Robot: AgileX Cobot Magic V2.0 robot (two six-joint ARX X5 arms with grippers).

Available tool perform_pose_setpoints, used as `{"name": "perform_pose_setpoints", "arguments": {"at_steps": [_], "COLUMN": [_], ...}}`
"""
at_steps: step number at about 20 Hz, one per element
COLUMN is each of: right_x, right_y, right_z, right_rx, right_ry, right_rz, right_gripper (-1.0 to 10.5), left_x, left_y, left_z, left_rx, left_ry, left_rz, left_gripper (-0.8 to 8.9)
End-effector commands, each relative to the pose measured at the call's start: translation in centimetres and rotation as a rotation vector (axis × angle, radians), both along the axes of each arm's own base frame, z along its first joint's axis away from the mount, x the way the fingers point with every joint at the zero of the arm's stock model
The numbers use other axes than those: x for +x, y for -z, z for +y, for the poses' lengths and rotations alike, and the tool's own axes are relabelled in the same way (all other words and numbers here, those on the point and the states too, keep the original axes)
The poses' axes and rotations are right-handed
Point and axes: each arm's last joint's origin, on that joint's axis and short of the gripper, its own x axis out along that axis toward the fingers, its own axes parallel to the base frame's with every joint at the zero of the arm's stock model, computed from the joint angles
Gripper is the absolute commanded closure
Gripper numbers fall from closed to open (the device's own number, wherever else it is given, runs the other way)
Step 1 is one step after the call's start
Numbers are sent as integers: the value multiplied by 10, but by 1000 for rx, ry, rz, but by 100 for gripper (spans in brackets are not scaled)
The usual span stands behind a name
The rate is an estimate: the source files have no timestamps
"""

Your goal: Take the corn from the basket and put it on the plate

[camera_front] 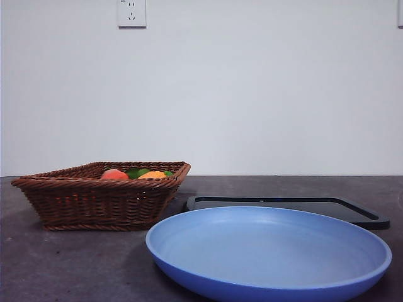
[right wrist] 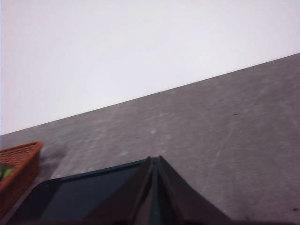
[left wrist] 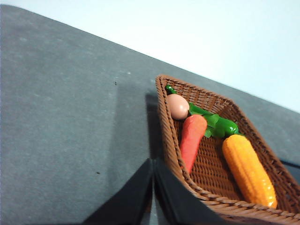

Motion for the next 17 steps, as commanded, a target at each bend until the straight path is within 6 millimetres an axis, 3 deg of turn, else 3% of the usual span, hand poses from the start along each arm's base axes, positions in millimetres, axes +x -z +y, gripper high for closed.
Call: {"name": "perform_pose_setpoints", "arguments": {"at_steps": [1,10,17], "right_x": [-1,-10,-8], "right_y": [-4,-44,-75], "right_z": [1,1,4], "right_rx": [41,82,21], "right_ry": [-35,-25,-111], "right_rz": [-16,-33,78], "right_gripper": [945,945,945], "left_x": [0,-9,-7], "left_y": [0,-46,-86], "left_z": [0,-1,-5], "left_rx": [-66,-104,-54], "left_ry": [-2,32,156], "left_rz": [6,-52,13], "left_gripper": [807,807,807]}}
